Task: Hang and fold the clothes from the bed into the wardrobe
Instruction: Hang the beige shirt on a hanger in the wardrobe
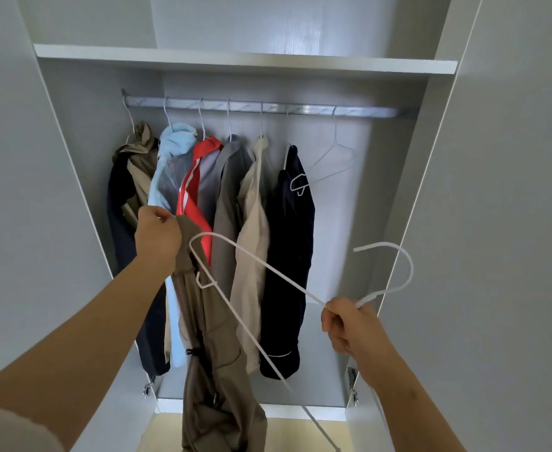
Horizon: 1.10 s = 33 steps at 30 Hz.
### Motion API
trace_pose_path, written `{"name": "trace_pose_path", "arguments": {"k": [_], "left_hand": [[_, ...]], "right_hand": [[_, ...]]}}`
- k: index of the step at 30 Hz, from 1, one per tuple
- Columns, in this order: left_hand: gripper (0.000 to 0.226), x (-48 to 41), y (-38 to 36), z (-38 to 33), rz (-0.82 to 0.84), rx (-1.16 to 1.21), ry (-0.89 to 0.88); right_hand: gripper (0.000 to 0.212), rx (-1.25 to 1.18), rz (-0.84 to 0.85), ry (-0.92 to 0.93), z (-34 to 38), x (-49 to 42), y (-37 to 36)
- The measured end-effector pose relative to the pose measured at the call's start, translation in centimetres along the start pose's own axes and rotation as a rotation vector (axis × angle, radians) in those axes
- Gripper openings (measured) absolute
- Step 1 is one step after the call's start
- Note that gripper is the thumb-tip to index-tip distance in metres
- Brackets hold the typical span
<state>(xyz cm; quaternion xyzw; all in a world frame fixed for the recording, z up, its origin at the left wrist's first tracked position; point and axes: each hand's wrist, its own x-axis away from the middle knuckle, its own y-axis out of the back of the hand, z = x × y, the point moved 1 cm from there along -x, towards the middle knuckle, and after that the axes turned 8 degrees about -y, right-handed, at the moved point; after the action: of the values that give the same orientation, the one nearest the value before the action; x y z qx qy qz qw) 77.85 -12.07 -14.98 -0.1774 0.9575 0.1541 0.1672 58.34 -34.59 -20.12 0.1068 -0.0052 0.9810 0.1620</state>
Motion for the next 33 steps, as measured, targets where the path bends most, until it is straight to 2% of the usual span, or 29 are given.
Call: {"name": "trace_pose_path", "arguments": {"k": [3, 5, 7, 11, 14, 18, 20, 23, 25, 26, 28, 30, 31, 33], "left_hand": [[0.009, 0.3, 0.0, -0.3, 0.028, 0.031, 0.059], [0.02, 0.7, -0.1, -0.6, 0.06, 0.082, 0.103], [0.027, 1.3, -0.2, -1.0, 0.121, 0.14, 0.156], [0.023, 3.7, -0.4, -2.3, 0.227, 0.303, 0.253], [0.024, 6.4, -0.8, -3.9, 0.337, 0.535, 0.375], [0.026, 8.2, -0.7, -5.6, 0.612, 0.769, 0.449], [0.027, 7.9, -0.1, -5.9, 0.733, 0.807, 0.406], [0.025, 7.1, 1.0, -5.6, 0.831, 0.788, 0.32], [0.023, 6.8, 1.2, -5.1, 0.854, 0.716, 0.228], [0.023, 6.6, 1.2, -4.8, 0.849, 0.618, 0.12], [0.023, 6.1, 1.3, -4.2, 0.724, 0.179, -0.313], [0.031, 5.8, 1.4, -3.7, 0.489, -0.358, -0.789], [0.039, 5.9, 1.3, -3.6, 0.418, -0.54, -0.94], [0.053, 6.4, 1.0, -4.1, 0.432, -0.698, -1.105]], "right_hand": [[0.052, 0.145, 0.008, -0.009, 0.0, 0.0, 0.0], [0.05, 0.258, 0.022, -0.014, 0.0, 0.0, -0.3], [0.05, 0.262, 0.018, -0.036, -0.1, -0.1, -0.8], [0.045, 0.256, -0.022, -0.069, -0.5, -0.7, -2.2], [0.04, 0.26, -0.034, -0.105, -1.0, -1.1, -3.8], [0.02, 0.057, -0.087, -0.118, -1.3, -1.6, -5.9], [0.027, -0.094, -0.085, -0.109, -0.8, -1.8, -6.3], [0.031, -0.21, -0.091, -0.024, 0.4, -1.8, -6.4], [0.031, -0.271, -0.116, 0.025, 1.1, -1.9, -6.2], [0.032, -0.29, -0.129, 0.05, 1.4, -1.9, -6.0], [0.033, -0.314, -0.127, 0.103, 2.0, -2.0, -5.7], [0.035, -0.325, -0.105, 0.156, 2.7, -1.9, -5.4], [0.036, -0.317, -0.096, 0.182, 3.0, -1.9, -5.1], [0.036, -0.273, -0.083, 0.233, 3.8, -1.9, -4.7]]}}
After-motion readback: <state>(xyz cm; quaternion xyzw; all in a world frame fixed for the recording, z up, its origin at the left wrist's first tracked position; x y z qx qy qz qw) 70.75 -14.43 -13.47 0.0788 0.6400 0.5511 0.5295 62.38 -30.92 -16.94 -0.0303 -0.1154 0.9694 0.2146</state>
